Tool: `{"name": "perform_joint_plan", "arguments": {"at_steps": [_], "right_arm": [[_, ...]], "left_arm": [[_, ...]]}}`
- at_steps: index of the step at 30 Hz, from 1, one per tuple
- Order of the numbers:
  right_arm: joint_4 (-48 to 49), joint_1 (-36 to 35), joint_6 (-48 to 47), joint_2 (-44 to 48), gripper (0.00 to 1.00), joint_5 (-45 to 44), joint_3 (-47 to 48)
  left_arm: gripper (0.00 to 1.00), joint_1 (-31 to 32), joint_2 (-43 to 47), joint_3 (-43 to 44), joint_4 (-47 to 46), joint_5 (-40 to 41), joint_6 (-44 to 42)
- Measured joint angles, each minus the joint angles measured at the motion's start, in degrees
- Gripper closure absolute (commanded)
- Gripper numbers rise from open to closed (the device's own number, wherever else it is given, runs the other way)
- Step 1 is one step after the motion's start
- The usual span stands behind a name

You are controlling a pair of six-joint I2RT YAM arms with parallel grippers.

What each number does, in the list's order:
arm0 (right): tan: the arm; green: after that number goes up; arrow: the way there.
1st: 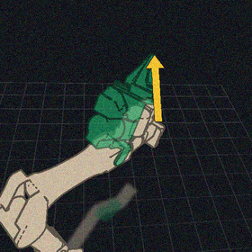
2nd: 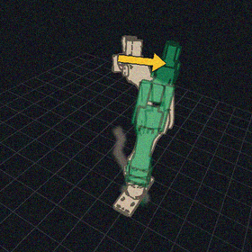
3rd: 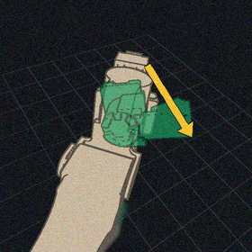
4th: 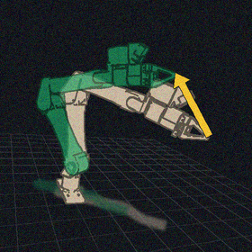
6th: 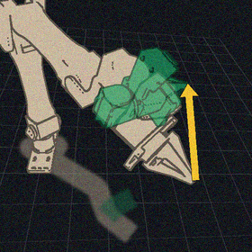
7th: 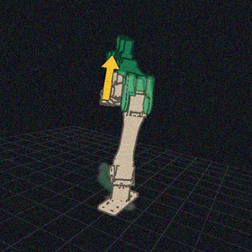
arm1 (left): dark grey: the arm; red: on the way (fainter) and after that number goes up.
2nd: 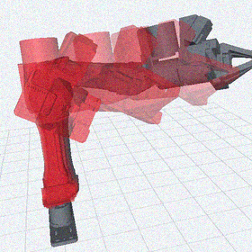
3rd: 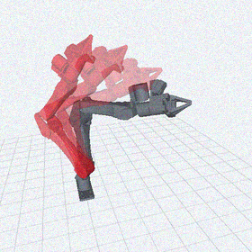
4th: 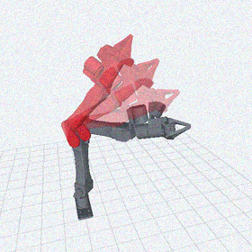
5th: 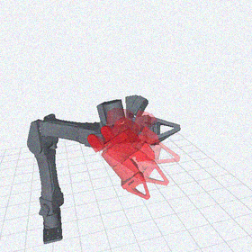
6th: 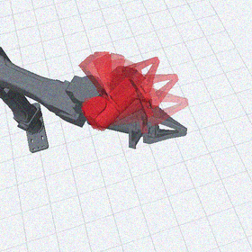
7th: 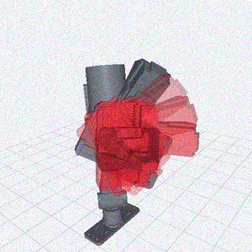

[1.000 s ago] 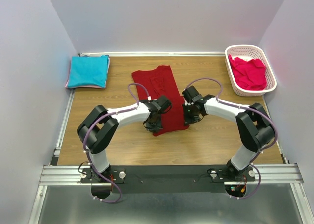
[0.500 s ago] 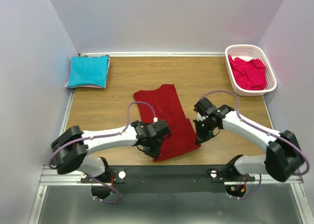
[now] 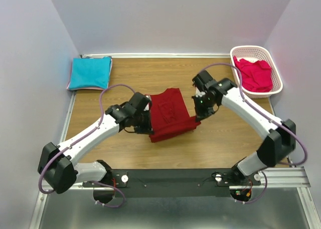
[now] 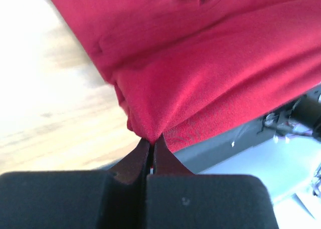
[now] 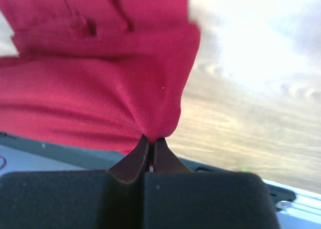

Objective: Fold and stack the t-shirts
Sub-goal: Fold the tshirt

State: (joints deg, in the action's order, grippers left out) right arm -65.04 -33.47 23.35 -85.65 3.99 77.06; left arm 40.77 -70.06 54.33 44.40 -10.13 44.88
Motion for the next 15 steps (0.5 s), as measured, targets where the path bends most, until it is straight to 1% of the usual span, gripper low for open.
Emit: {"name": "perform_joint_plan", "arguments": {"at_steps": [5,10,15], "right_arm": [[-0.7,1.7,-4.3,-12.5,0.99,-0.6,14.6],[-1.5,3.1,-7.6,-21.7,0.99,-0.5,28.6],[-1.1,4.6,-9.9,-30.4,0.99,0.3,39.0]], "left_arm": [[1.00,-7.3,-2.6,3.3,-1.1,-0.2,-5.4],[1.00,-14.1,-6.6,7.3,-3.3,-1.0,-9.4],[1.00,-19.3,-11.1,10.2,-7.5,-1.9,-12.5]]}}
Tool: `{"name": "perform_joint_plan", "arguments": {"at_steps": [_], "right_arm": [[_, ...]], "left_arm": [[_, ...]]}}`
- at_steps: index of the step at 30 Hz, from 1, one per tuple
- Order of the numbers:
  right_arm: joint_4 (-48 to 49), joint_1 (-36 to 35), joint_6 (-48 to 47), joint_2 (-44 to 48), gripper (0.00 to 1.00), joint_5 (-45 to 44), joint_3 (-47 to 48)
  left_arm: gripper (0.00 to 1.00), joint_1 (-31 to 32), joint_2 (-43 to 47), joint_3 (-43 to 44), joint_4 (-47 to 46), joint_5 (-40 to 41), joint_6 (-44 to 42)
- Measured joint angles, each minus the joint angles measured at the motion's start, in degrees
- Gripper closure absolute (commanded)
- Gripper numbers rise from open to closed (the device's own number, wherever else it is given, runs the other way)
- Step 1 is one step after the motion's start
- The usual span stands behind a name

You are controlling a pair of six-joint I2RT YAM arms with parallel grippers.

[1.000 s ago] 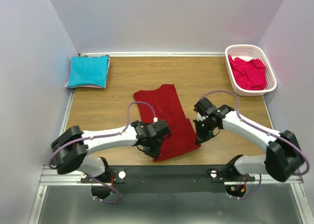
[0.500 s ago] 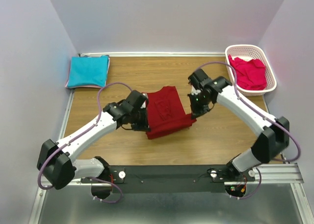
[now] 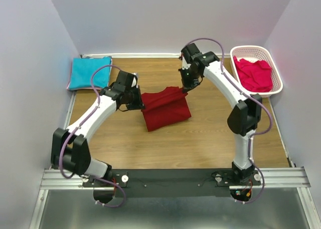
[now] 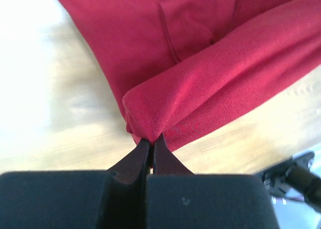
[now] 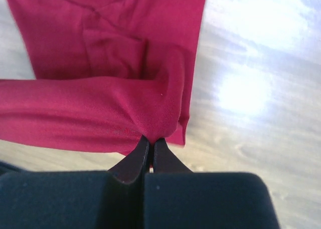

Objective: Fold and stack the t-shirts
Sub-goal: Fold the tshirt

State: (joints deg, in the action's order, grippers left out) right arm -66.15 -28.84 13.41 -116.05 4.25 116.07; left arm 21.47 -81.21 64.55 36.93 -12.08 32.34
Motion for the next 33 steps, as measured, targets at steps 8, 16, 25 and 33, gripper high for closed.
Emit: {"name": "perform_joint_plan", "arguments": {"at_steps": [8,16,25,33], "right_arm": [[2.7,1.6,-1.9,-11.4,0.99,1.4,4.5],[7.0,1.9,-2.6,-14.1,0.96,1.4,2.8],[11.3,2.3,-2.1,-14.2,0.65,-0.1,-1.6],[15.1,3.5,-2.1,-9.7,0.51,-2.5,-6.3]], "left_arm": [[1.00,-4.0,-12.2,1.0,-6.5,-1.1,-2.7],[1.00,-4.9,-16.2,0.9,-10.5,-1.1,-2.8],[0.82,-5.2,-19.0,0.9,-13.3,-0.3,-2.8],[0.29,-5.4,-16.6,0.5,-13.7,3.7,-2.7]]}}
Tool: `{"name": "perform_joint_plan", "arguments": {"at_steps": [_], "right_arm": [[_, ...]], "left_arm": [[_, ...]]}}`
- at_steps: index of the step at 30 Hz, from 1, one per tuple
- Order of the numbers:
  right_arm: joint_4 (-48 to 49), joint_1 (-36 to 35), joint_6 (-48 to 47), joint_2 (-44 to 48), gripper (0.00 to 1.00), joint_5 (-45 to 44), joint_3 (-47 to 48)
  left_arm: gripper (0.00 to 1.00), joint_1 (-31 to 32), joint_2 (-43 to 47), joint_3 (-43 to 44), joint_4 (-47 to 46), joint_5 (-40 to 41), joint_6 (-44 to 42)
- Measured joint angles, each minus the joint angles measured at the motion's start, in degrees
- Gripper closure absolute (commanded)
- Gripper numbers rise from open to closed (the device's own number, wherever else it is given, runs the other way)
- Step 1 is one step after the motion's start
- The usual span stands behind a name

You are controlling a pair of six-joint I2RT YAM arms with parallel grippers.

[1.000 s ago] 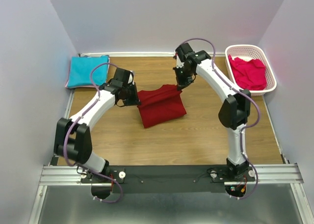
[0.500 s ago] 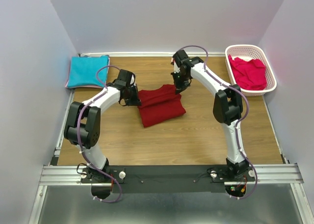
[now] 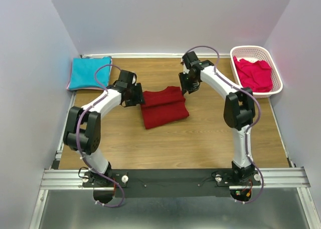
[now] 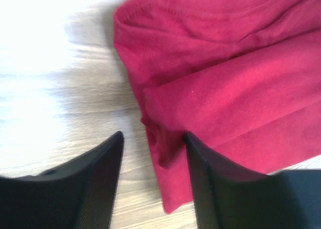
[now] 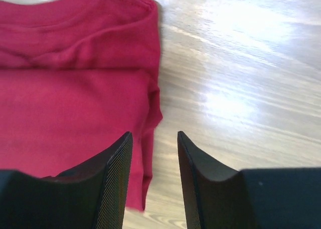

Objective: Fold and stack the t-shirts
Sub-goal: Fold the tshirt

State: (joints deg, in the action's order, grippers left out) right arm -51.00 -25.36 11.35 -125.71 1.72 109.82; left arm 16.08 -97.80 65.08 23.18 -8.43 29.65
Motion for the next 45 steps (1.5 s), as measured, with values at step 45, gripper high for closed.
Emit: {"name": "perform_joint_plan", "arguments": {"at_steps": [45], "right_arm": [[28.6,4.4,4.1,-1.5,0.62,23.5,-3.4]], "left_arm": [[0.50,4.8,18.1,-14.4,-13.3,5.9,0.2]]}}
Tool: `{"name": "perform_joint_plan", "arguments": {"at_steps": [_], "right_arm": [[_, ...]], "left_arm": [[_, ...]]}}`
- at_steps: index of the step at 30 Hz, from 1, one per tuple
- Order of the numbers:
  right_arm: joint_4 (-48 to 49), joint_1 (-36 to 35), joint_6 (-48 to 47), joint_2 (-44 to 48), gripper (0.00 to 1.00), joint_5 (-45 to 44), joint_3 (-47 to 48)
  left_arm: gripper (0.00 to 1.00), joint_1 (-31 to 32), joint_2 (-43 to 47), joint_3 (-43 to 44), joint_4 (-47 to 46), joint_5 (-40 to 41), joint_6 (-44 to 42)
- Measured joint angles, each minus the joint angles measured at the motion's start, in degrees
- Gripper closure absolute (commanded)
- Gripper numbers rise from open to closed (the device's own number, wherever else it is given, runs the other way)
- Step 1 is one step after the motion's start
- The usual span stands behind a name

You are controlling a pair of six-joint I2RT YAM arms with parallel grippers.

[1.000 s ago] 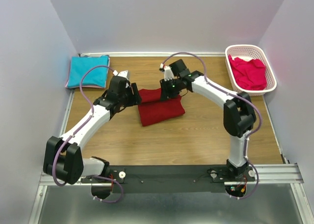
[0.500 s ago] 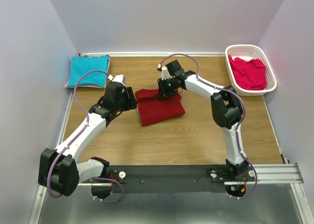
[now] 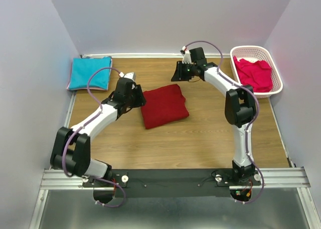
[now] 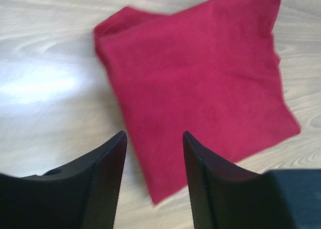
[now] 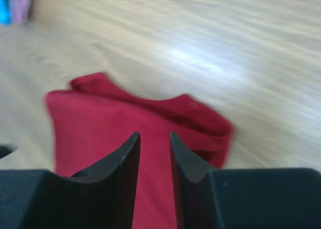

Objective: Fold and stack the t-shirts
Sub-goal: Fold the tshirt

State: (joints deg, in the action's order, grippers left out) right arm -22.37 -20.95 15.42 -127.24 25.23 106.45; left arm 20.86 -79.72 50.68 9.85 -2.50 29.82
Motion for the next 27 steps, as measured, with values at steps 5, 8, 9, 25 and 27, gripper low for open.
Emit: {"name": "perform_joint_plan", "arguments": {"at_steps": [5,8,9,25,27], "right_arm": [[6.1,-1.3,3.7,1.1,0.62,8.1,-5.4],[10.1,-1.6,6.7,0.2,0.62,12.5,-6.9],[11.8,-1.5,7.7,-0.2,0.62,13.6,-7.2],[28.0,9.1,19.1,-9.2,0.62,24.5,-13.5],[27.8,9.1,19.1,-7.6,0.61,24.1,-15.0]], "left_arm": [[0.64,0.0,-10.1,6.9,-3.6,-2.3,0.6],[0.71,-0.3,-17.2,10.9,-5.2,-2.7,0.7],[0.73,-0.6,-19.5,12.0,-5.7,-3.0,0.7],[0.60,-7.3,-34.2,17.6,-13.2,-11.4,3.2],[0.55,-7.2,-33.8,17.8,-13.1,-12.1,3.1]]}}
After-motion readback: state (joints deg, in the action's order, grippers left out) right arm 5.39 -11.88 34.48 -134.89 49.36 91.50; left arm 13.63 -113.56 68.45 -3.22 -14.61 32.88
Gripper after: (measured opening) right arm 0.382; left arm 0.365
